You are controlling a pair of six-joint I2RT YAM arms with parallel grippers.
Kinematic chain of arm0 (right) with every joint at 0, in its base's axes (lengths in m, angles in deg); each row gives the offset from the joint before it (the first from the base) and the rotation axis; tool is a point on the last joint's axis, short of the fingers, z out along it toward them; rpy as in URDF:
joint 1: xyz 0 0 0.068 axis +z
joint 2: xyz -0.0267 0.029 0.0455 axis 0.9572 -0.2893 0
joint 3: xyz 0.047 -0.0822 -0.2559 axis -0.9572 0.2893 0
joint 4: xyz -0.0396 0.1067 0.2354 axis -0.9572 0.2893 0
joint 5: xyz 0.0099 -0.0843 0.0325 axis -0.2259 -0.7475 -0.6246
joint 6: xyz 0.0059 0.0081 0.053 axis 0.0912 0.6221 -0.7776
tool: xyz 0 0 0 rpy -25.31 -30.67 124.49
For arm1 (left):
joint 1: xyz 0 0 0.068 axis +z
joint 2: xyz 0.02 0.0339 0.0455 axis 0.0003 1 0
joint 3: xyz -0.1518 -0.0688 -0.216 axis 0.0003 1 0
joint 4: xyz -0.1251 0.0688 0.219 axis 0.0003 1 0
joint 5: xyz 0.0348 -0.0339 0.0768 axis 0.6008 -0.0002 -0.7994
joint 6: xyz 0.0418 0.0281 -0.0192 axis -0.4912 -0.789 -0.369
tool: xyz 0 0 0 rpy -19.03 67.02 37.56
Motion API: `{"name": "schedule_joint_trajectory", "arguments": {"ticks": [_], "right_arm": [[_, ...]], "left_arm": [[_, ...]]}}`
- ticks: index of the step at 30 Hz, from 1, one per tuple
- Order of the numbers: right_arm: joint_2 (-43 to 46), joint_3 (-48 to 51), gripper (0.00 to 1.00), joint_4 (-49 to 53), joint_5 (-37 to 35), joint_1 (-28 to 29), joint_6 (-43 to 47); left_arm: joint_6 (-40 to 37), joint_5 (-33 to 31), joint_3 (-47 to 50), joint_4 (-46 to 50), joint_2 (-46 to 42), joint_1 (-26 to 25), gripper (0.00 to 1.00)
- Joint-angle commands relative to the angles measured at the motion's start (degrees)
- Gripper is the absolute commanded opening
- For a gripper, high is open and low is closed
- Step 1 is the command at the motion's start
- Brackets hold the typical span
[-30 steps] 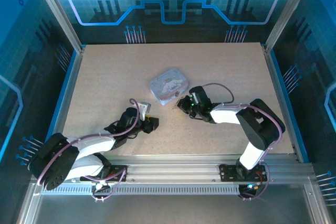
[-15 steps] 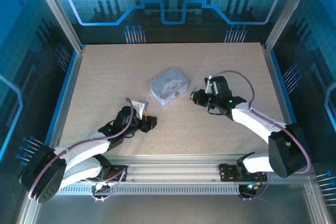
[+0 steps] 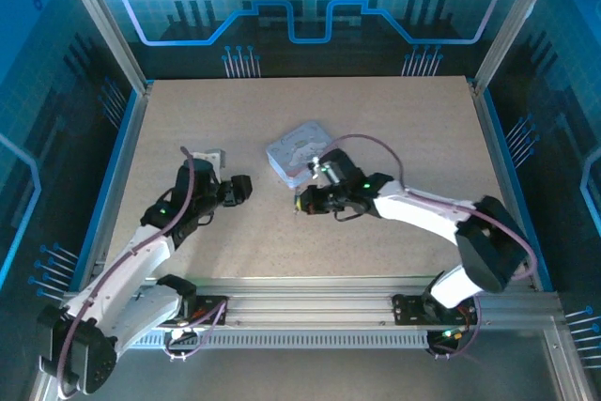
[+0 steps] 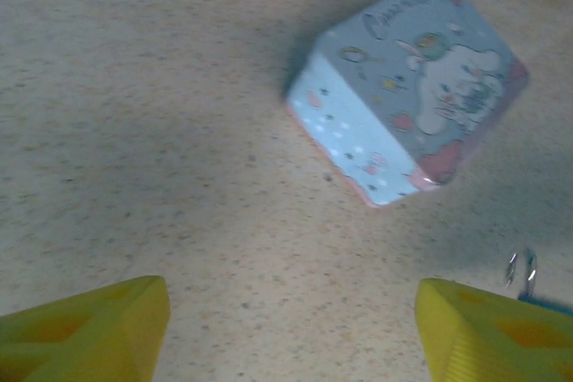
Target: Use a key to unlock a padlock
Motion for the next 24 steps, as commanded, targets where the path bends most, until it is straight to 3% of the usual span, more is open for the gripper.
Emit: {"name": "schedule_joint_trajectory", "arguments": {"ticks": [1, 7, 12, 19, 24], "right_arm": [[-6.92, -7.52, 0.00, -3.53, 2.92, 4.77, -4.08], [-18.31, -16.18, 0.00, -5.07, 3.90, 8.39, -9.81], [-25.85, -25.18, 0.00, -1.51, 2.96, 9.35, -9.98], [-32.18, -30.08, 0.00, 1.30, 1.72, 8.33, -9.52], [-34.09, -31.90, 0.09, 6.52, 0.68, 7.38, -7.69]], "left_arm": [[2.99, 4.75, -2.23, 9.46, 1.16, 5.46, 0.79], [5.11, 8.58, -1.45, 9.69, 0.64, 9.64, 0.99], [5.21, 8.41, -0.25, 9.80, -0.78, 10.28, 0.99], [4.54, 5.27, -0.02, 11.62, -2.49, 10.69, 0.99], [3.79, 4.71, 0.10, 12.13, -3.21, 10.70, 0.99]]}}
